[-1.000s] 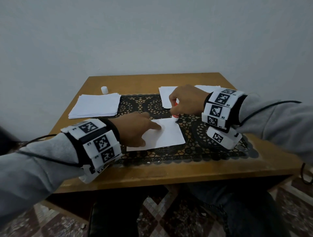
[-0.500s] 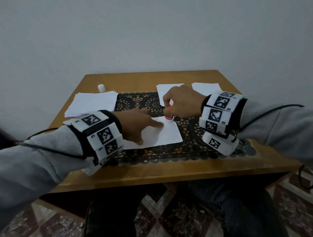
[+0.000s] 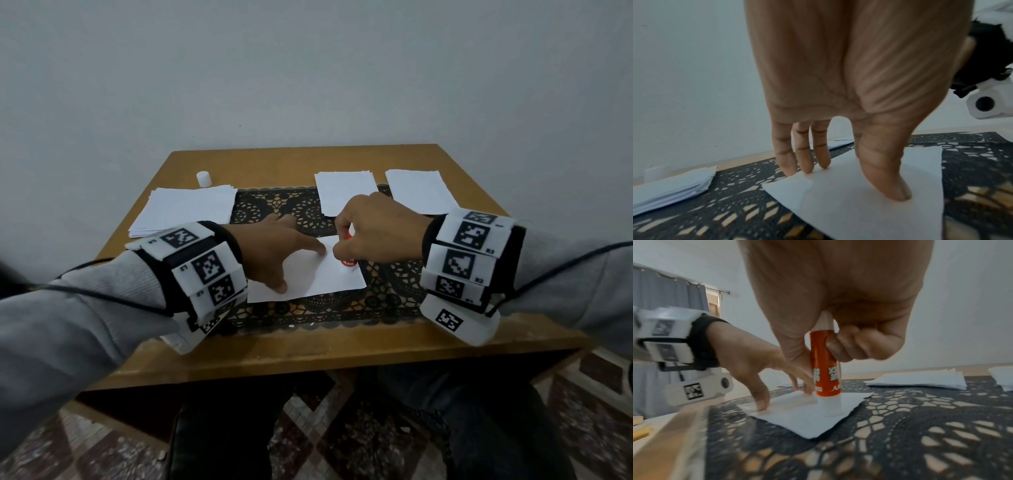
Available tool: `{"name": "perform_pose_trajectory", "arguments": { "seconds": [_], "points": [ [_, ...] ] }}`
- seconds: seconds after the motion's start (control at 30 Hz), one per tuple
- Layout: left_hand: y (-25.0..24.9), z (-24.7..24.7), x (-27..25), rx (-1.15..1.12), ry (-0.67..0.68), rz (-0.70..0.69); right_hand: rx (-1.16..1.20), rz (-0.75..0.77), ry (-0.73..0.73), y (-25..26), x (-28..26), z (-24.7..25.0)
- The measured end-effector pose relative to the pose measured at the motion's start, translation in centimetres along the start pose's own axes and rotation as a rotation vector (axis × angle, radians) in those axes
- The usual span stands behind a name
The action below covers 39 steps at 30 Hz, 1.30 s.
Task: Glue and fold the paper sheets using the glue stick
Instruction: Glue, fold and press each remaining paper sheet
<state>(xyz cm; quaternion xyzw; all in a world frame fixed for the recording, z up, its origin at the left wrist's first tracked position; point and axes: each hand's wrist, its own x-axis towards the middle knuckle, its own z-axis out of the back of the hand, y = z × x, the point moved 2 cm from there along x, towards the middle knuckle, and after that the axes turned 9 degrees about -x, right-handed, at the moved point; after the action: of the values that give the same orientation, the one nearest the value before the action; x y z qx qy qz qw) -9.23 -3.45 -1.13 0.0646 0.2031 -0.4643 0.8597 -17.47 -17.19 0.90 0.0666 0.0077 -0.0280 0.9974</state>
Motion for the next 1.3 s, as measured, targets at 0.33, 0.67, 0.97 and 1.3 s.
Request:
{"name": "perform_pose_trajectory", "arguments": {
  "seconds": [0.33, 0.67, 0.97, 1.3],
  "points": [
    [0.1, 0.2, 1.3, -0.095, -0.058, 0.075, 0.055, -0.155, 0.010, 0.0, -1.0, -0.4],
    [1.5, -0.1, 1.2, -0.075, -0.061, 0.222, 0.118, -0.169, 0.089, -1.1, -2.1, 1.3],
    [1.5, 0.0, 1.2, -0.138, -0.061, 0.176, 0.188, -0.175, -0.008, -2.7, -2.4, 2.4],
    [1.2, 1.6, 1.5, -0.415, -0.218, 0.024, 0.245, -0.180, -0.114, -2.8, -1.9, 3.2]
  ]
}}
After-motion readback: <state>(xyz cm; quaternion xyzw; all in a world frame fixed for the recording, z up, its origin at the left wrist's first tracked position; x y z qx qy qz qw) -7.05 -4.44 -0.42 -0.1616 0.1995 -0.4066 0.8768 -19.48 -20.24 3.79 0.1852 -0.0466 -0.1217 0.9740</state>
